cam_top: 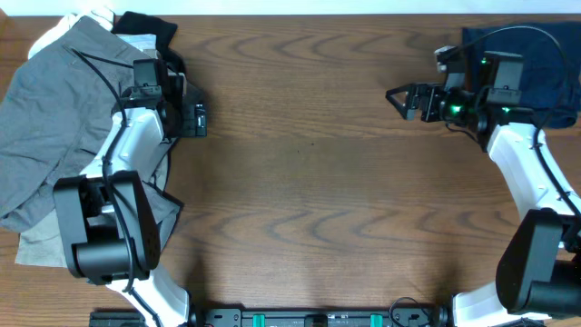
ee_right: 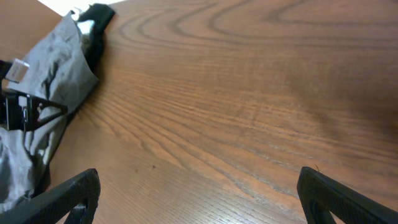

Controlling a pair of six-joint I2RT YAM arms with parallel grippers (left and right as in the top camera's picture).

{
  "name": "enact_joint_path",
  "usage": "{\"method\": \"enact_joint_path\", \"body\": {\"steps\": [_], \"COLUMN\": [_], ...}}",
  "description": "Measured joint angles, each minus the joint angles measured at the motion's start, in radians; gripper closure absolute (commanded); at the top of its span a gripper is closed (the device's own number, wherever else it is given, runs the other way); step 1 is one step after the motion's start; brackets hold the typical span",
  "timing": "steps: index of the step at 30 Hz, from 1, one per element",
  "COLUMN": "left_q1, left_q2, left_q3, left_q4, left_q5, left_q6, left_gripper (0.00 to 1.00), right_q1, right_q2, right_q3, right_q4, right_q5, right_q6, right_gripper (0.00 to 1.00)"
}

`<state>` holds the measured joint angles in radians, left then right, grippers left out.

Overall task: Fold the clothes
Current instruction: 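Reach the left gripper to the grey shorts on the pile and grasp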

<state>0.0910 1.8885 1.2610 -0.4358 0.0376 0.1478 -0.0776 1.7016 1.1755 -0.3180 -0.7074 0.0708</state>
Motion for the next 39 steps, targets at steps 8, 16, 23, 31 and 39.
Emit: {"method": "enact_joint_path", "body": {"steps": [8, 16, 23, 31, 39], "left_q1": [0.000, 0.008, 0.006, -0.002, -0.148], "left_q2": [0.087, 0.109, 0.088, -0.210, -0.399], "left_q3": [0.000, 0.001, 0.001, 0.002, 0.017], "left_q4": [0.040, 0.058, 0.055, -0.003, 0.014], "left_q5": [-0.042, -0.095, -0.105, 0.007, 0.142], "left_q6": [0.020, 0.029, 0.004, -0.085, -0.170], "left_gripper": [0.24, 0.94, 0.94, 0.94, 0.94], "right_q1": [0.046, 0.048, 0.048, 0.048, 0.042], "right_q2": [0.003, 0.003, 0.003, 0.003, 0.003], "right_q3": [0.000, 0.000, 0.000, 0.000, 0.000], "right_q4": [0.001, 0.000, 0.000, 0.007, 0.015], "right_q5": [0.051, 0.082, 0.099, 0.103, 0.079], "right_q6": [0.000, -0.003, -0.003, 0.000, 0.017], "right_gripper": [0.03, 0.12, 0.11, 0.12, 0.12]}}
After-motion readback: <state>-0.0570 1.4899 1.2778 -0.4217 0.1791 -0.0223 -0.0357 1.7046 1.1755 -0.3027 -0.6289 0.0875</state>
